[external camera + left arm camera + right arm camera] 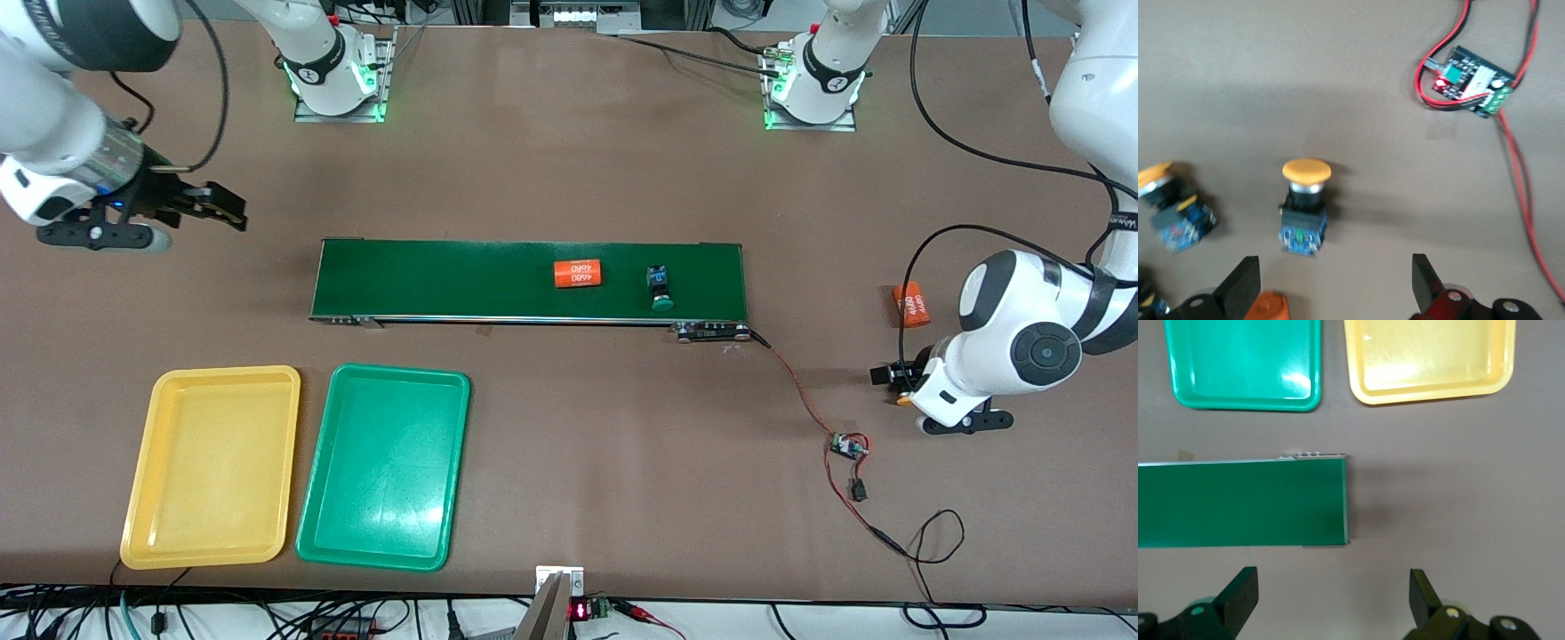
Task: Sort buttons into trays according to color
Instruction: 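Grasp a yellow button with the left gripper while the right gripper reaches the conveyor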
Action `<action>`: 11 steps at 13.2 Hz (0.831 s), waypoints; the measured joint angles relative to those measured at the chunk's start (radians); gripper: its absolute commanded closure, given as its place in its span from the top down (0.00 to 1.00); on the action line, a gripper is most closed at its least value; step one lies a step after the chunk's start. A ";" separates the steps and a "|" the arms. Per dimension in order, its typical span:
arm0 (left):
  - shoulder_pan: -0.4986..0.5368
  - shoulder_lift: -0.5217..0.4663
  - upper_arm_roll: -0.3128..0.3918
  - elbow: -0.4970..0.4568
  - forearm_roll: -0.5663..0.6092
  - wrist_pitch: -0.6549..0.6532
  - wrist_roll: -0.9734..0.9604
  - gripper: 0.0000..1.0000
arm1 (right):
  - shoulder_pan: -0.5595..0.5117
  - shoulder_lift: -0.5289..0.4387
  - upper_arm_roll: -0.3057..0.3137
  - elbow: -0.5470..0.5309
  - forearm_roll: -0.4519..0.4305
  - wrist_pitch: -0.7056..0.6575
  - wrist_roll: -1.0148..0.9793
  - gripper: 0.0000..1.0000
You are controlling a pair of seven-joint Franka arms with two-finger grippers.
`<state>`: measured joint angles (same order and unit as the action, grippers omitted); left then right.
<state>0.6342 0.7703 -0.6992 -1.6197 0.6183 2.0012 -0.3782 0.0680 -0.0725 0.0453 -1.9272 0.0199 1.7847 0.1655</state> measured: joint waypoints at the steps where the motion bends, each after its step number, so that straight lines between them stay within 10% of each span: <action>1: 0.019 0.018 0.004 -0.018 0.003 0.035 0.021 1.00 | 0.036 0.006 0.002 -0.007 0.001 0.026 0.050 1.00; 4: 0.037 0.045 0.036 -0.063 0.057 0.109 0.037 1.00 | 0.154 0.052 0.009 -0.015 0.001 0.111 0.198 1.00; 7: 0.037 0.047 0.044 -0.066 0.090 0.116 0.037 0.36 | 0.239 0.114 0.009 -0.016 0.001 0.190 0.318 1.00; 11: 0.038 0.055 0.045 -0.069 0.090 0.116 0.037 0.17 | 0.333 0.164 0.012 -0.016 0.001 0.218 0.360 1.00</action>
<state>0.6717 0.8257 -0.6543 -1.6884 0.7082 2.1170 -0.3411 0.4010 0.0918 0.0572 -1.9435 0.0211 2.0027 0.5256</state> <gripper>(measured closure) 0.559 0.000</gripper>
